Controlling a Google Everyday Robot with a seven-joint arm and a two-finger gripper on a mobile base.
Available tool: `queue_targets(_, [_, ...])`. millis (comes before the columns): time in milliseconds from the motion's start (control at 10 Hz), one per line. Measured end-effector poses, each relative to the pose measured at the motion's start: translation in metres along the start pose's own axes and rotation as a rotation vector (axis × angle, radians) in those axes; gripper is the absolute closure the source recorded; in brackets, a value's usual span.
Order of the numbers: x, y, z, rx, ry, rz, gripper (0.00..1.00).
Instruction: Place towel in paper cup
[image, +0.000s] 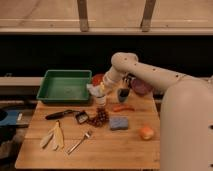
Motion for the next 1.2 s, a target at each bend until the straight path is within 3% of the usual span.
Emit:
queue_targets(300, [-0.005, -0.004, -0.015, 0.01, -0.036, 0.007, 0.2])
queue_targets(600, [-0.014, -0.008, -0.049, 0.025, -0.124, 0.016, 0.2])
queue_targets(1000, [-0.027, -0.008, -0.13, 0.053, -0.342, 0.034, 0.2])
queue_targets(1100, [-0.027, -0.008, -0.141, 0.057, -0.377, 0.036, 0.2])
queue_targets(1200, [-0.028, -0.008, -0.143, 0.058, -0.383, 0.035, 0.2])
